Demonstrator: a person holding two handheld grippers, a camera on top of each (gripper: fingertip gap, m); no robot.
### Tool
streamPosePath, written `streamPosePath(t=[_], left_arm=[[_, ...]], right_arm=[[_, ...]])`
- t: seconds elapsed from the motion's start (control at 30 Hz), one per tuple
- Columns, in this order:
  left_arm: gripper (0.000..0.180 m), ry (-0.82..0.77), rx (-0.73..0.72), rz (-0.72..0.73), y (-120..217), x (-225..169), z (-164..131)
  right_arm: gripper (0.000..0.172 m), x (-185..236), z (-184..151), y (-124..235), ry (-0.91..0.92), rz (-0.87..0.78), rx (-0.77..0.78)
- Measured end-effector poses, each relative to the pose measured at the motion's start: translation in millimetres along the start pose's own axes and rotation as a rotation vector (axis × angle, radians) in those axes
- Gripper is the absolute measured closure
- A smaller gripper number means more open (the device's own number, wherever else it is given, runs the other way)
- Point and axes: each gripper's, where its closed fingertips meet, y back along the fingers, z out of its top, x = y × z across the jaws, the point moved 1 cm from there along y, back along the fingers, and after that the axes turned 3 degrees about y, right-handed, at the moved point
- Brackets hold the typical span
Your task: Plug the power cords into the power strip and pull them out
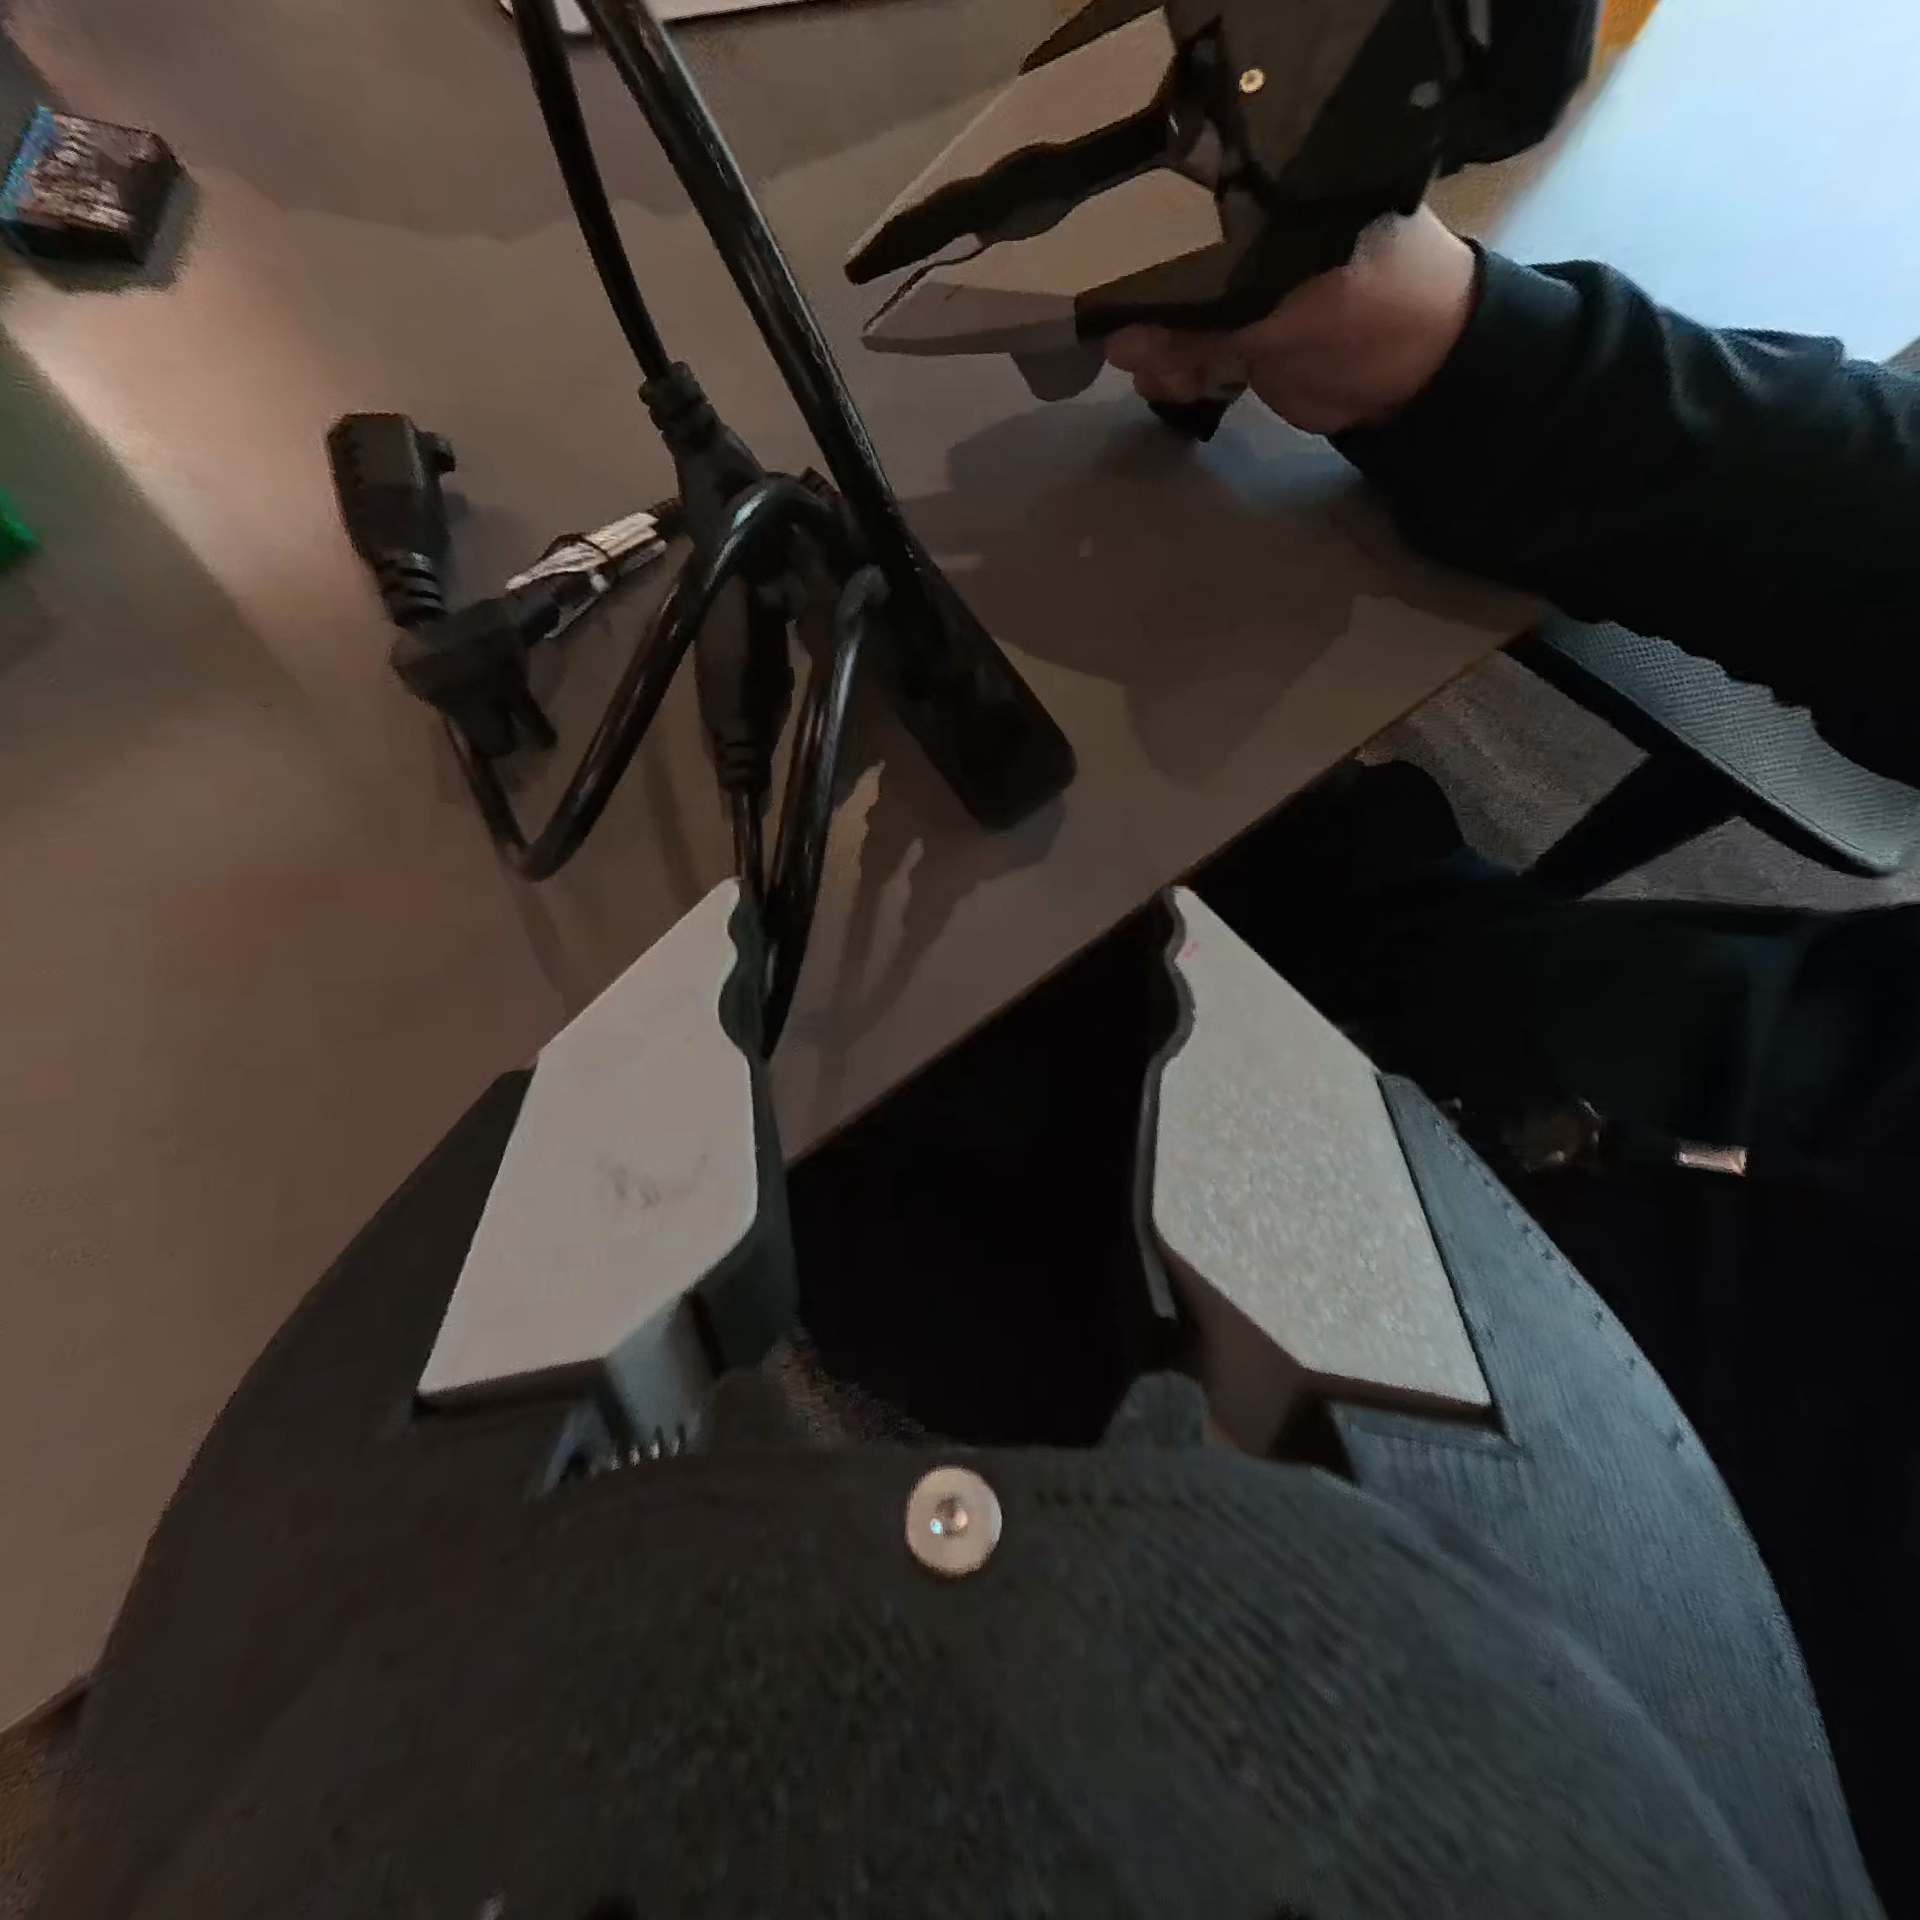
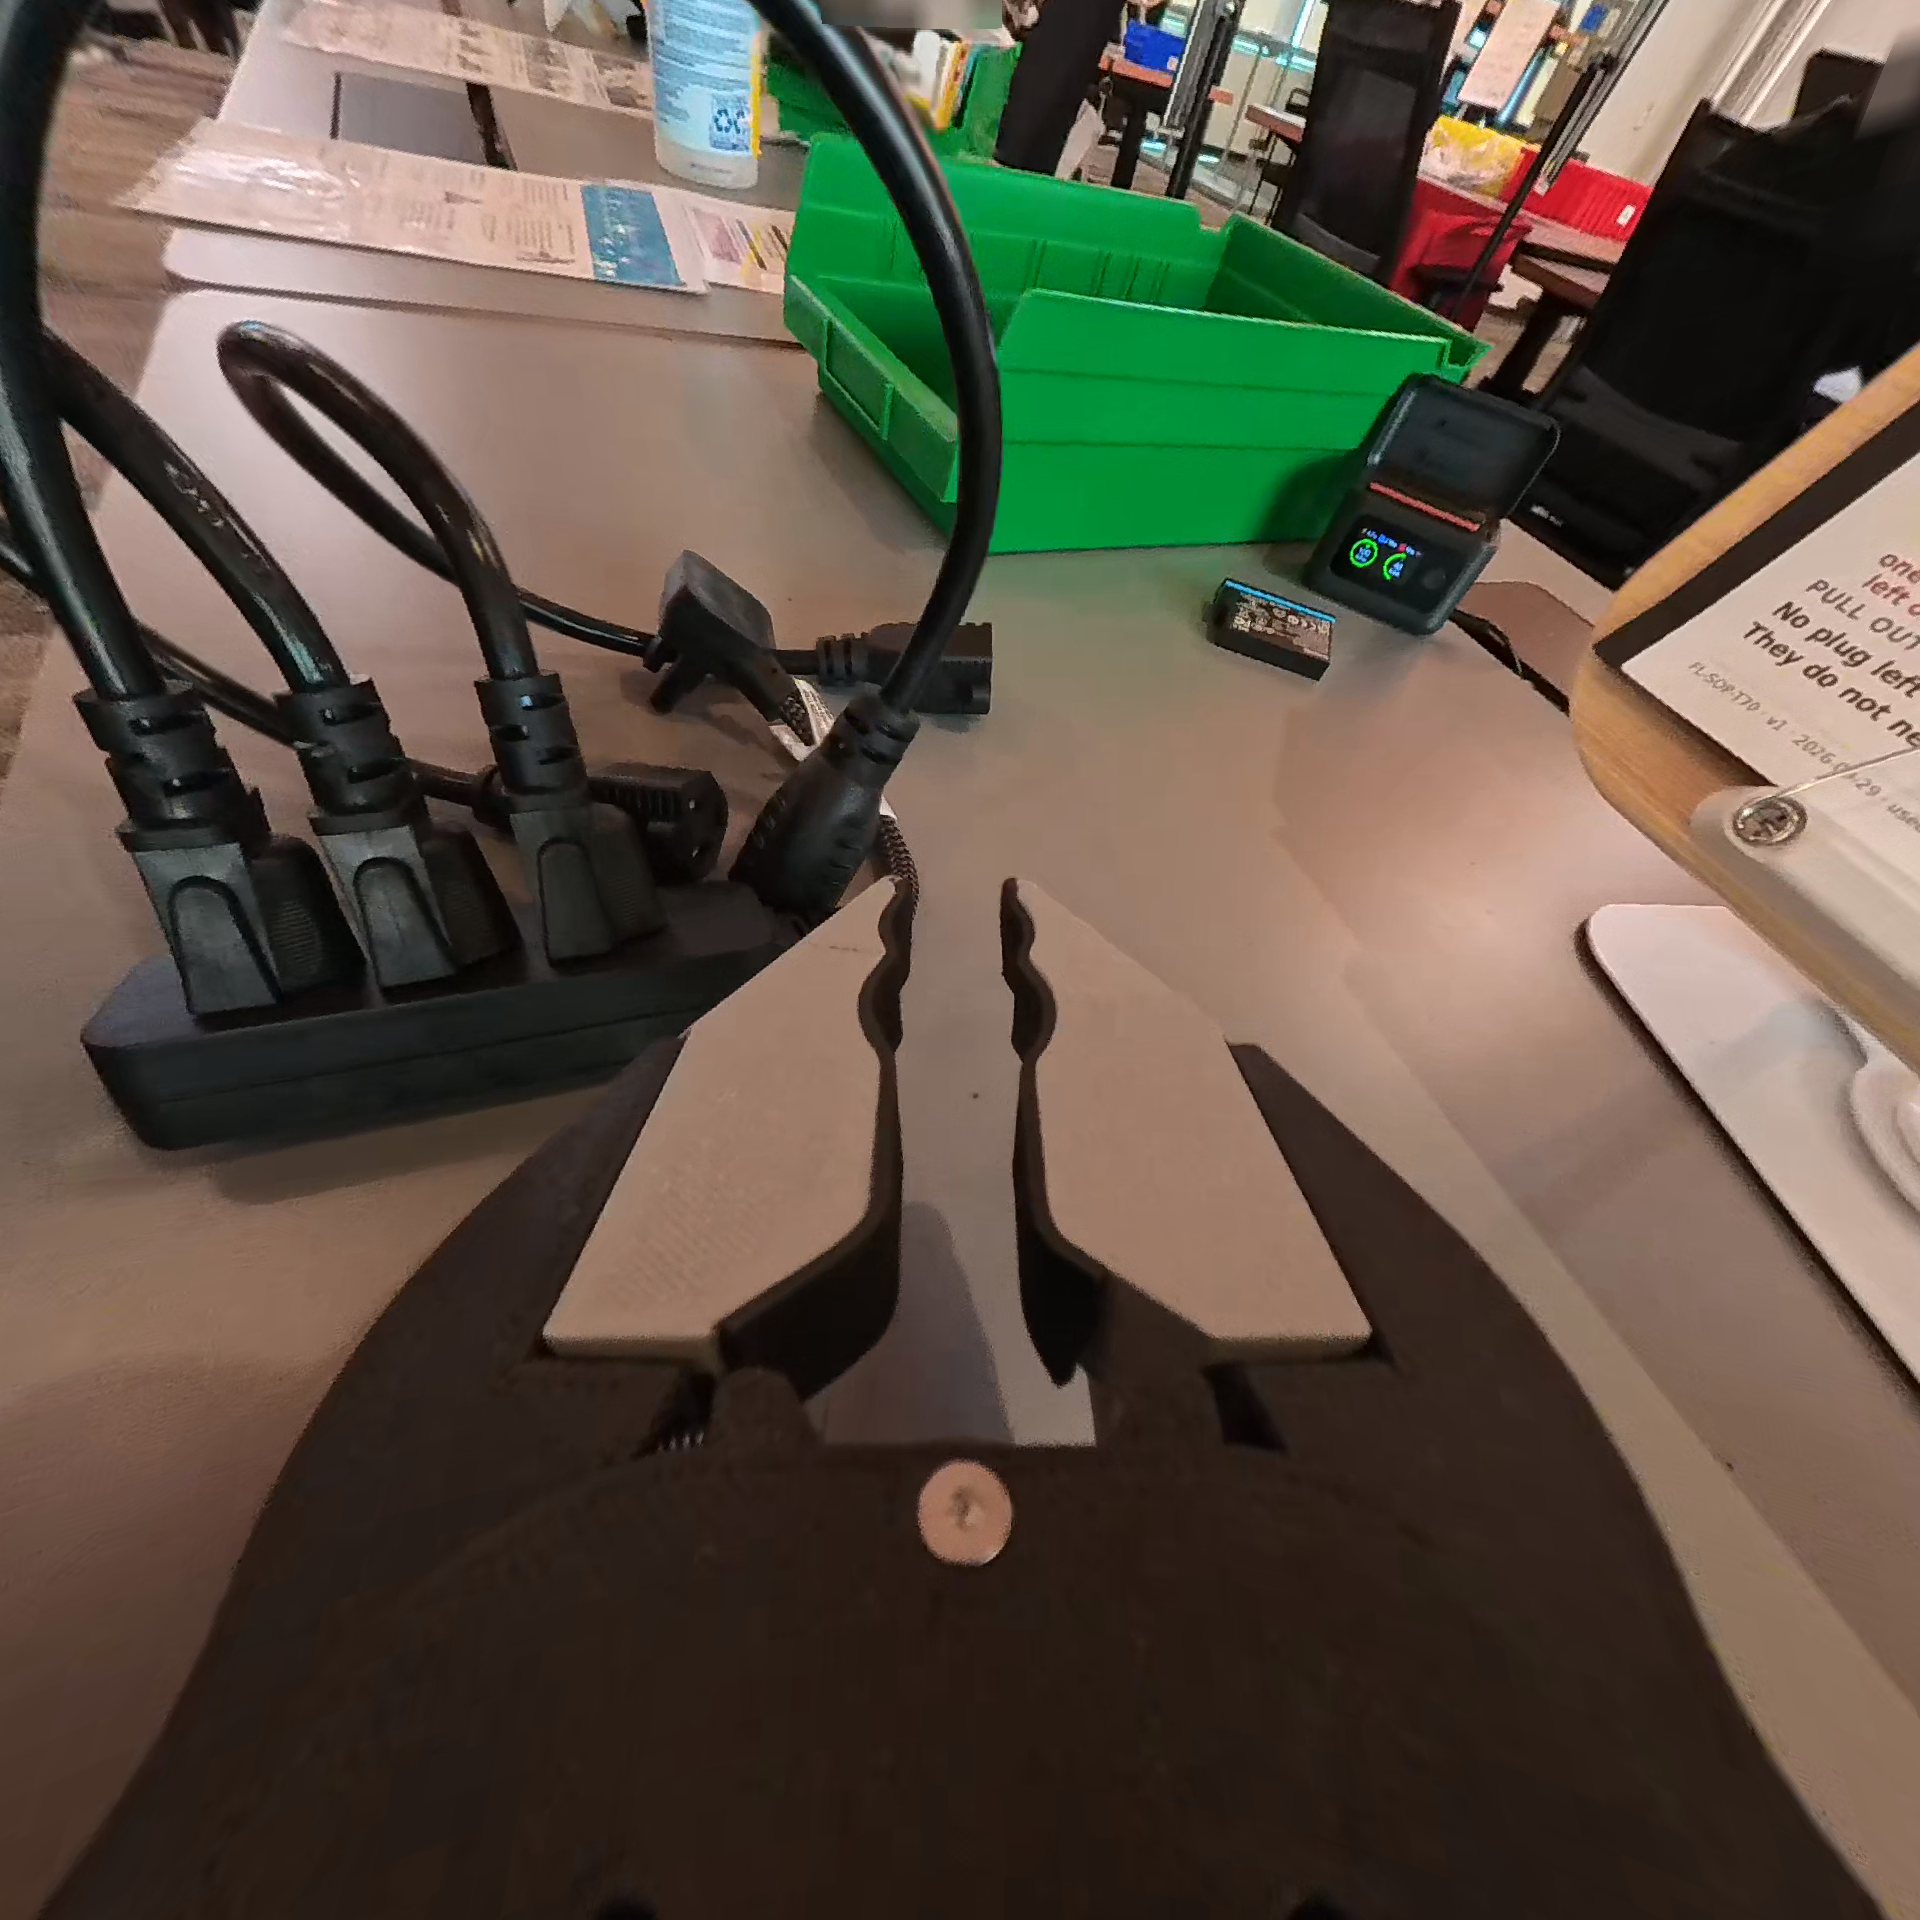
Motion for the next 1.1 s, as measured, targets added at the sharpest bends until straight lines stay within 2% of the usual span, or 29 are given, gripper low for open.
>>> streamPosePath(t=[0.1, 0.2, 0.23, 0.3, 0.37, 0.4, 0.47, 0.57, 0.73, 0.8, 0.83, 0.87, 0.9, 1.03, 1.1], left_arm=[[0.109, -0.055, -0.086, 0.045, 34.7, -9.0, 7.6], [0.119, -0.12, -0.189, -0.113, 45.3, -52.8, 20.9], [0.123, -0.145, -0.168, -0.146, 37.0, -63.5, 18.6], [0.133, -0.16, -0.025, -0.123, 4.4, -65.4, 1.9], [0.14, -0.143, 0.136, -0.235, -26.7, -78.0, -23.1], [0.135, -0.126, 0.185, -0.24, -40.2, -76.2, -30.1], [0.108, -0.122, 0.234, -0.136, -61.5, -55.0, -36.4], [0.109, -0.051, 0.195, 0.026, -79.6, -16.4, -26.7], [0.107, 0.061, -0.008, 0.041, -103.4, 7.2, 4.7], [0.119, 0.078, -0.098, 0.099, -105.7, 25.6, 16.0], [0.129, 0.078, -0.141, 0.124, -104.0, 34.0, 20.9], [0.142, 0.055, -0.172, 0.116, -101.8, 36.8, 23.8], [0.145, 0.03, -0.185, 0.07, -100.2, 33.4, 24.3], [0.158, -0.045, -0.155, -0.015, -94.3, 29.9, 18.3], [0.165, -0.082, -0.135, -0.049, -90.3, 26.5, 14.4]], right_arm=[[0.156, -1.5, -1.2, -0.9, -0.024, 0.01, 0.007], [0.156, -0.2, -2.4, -2.8, -0.017, 0.016, 0.017], [0.156, 0.3, -3.0, -3.6, -0.015, 0.017, 0.024], [0.153, 1.9, -3.6, -5.1, -0.014, 0.025, 0.031], [0.151, 4.7, -1.8, -5.3, -0.017, 0.04, 0.022], [0.15, 6.7, -0.5, -4.7, -0.016, 0.051, 0.013], [0.147, 12.2, 2.7, -3.7, -0.01, 0.079, -0.008], [0.14, 20.4, 4.6, -5.1, -0.019, 0.123, -0.012], [0.14, 39.5, -6.6, -14.6, -0.05, 0.244, 0.101], [0.156, 58.0, -10.1, -14.1, -0.052, 0.355, 0.14], [0.156, 63.2, -8.7, -13.0, -0.053, 0.38, 0.135], [0.159, 68.9, -7.6, -10.7, -0.041, 0.41, 0.127], [0.164, 74.9, -6.5, -8.5, -0.026, 0.439, 0.12], [0.161, 86.5, -6.4, -5.2, 0.031, 0.479, 0.119], [0.153, 85.9, -6.1, -5.1, 0.023, 0.484, 0.119]])
